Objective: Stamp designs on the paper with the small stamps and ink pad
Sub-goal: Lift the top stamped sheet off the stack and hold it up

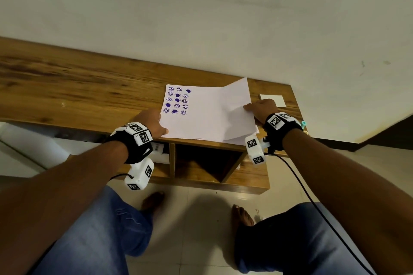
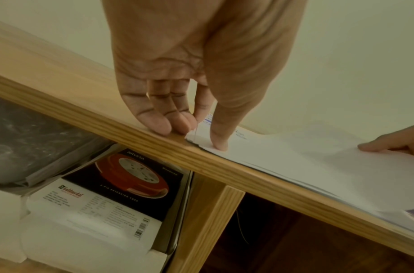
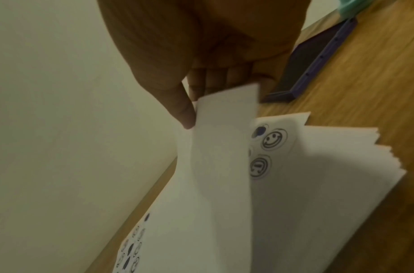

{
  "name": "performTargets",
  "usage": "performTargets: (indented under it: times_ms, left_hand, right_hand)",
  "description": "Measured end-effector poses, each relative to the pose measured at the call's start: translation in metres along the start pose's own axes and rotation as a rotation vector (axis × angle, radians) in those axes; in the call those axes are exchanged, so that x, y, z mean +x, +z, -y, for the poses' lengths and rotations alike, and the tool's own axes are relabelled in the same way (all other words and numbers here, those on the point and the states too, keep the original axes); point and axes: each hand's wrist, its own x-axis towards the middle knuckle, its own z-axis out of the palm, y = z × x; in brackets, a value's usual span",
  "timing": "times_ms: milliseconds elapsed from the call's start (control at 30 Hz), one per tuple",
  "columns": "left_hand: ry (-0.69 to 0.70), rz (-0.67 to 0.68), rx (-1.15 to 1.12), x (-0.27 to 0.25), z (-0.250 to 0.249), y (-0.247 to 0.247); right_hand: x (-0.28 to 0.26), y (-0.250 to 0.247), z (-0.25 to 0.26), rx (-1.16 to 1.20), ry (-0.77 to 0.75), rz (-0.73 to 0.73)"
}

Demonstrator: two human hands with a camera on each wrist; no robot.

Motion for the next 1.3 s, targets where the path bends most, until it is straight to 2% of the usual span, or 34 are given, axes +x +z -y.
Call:
performTargets:
  times_ms: [133,233,333,467,533,633,700,833,933,1133,1300]
  left_hand:
    - [0.006,-0.005,0.002,-0.009,-0.002,-0.001]
    - [0.055,-0.001,-0.106,-0.016,0.001,-0.002]
    - [0.057,0.016,-0.31,-0.03,0.005,-0.01]
    - [-0.057,0.014,-0.601,-0.041,0.005,-0.029]
    - [-0.125,0.041,-0.826,-0.047,-0.005,-0.046]
    - [-0.098,0.102,-1.109,-0.059,-0.021,-0.069]
    - [-0.031,0.08,-1.217,-0.064,-0.029,-0.084]
    - [0.057,0.019,-1.205,-0.082,-0.048,-0.109]
    - [0.097,-0.014,-1.137,-0.094,-0.06,-0.116]
    - [0.012,-0.072,-0.967,-0.107,-0.069,-0.109]
    - [-0.02,-0.011,-1.025,-0.114,-0.066,-0.106]
  right_hand:
    - [-0.007,-0.009,0.001,-0.007,-0.086,0.027]
    - [-0.012,-0.017,0.0,0.031,-0.151,0.044]
    - [-0.021,-0.029,0.005,0.134,-0.226,0.062]
    - [-0.041,-0.046,0.019,0.219,-0.317,0.084]
    - [-0.052,-0.059,0.03,0.261,-0.343,0.094]
    - [-0.067,-0.079,0.045,0.308,-0.39,0.101]
    - [-0.077,-0.093,0.054,0.34,-0.406,0.093]
    - [-0.095,-0.123,0.065,0.446,-0.375,0.094]
    - [-0.099,-0.136,0.062,0.425,-0.328,0.069]
    - [-0.106,-0.133,0.045,0.251,-0.181,-0.047]
    - [-0.115,-0.138,0.041,0.363,-0.199,-0.036]
